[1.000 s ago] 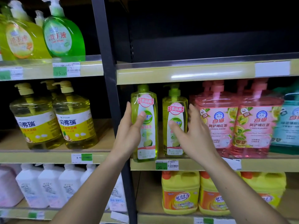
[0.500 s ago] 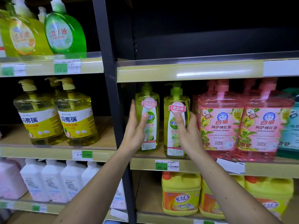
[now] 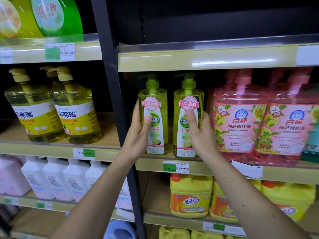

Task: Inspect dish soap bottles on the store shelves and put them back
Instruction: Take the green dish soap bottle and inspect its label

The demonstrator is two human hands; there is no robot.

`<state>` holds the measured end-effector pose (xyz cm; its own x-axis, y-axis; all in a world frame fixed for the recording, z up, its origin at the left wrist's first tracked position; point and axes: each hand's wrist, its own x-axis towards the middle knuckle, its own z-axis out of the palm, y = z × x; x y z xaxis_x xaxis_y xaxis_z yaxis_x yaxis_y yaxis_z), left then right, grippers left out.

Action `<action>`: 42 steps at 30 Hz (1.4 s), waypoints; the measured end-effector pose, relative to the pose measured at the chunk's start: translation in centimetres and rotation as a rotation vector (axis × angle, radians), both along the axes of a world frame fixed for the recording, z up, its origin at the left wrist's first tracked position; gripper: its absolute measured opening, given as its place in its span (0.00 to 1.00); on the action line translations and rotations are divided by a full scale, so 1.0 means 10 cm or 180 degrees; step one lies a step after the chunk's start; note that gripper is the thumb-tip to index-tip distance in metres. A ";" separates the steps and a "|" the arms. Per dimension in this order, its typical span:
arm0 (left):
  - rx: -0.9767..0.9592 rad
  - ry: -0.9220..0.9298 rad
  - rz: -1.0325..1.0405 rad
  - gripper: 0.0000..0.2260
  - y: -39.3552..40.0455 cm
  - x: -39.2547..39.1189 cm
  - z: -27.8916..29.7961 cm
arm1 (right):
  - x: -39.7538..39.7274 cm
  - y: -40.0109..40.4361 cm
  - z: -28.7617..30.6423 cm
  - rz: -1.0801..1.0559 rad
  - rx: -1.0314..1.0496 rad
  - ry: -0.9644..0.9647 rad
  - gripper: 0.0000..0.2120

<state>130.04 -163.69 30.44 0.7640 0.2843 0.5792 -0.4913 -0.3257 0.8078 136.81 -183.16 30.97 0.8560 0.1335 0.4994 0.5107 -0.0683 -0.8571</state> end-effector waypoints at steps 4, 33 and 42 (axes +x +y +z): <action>0.0064 0.0010 0.0145 0.26 -0.03 0.01 -0.01 | 0.02 -0.05 -0.07 0.0273 0.0007 0.0084 0.30; 0.0359 0.0333 0.0655 0.23 -0.27 -0.46 0.05 | -0.91 -0.25 0.24 0.0494 -0.0025 -0.0999 0.41; -0.0073 -0.0005 -0.0376 0.36 -0.85 -1.27 0.16 | -1.40 -0.32 0.26 0.0375 0.0454 0.0289 0.40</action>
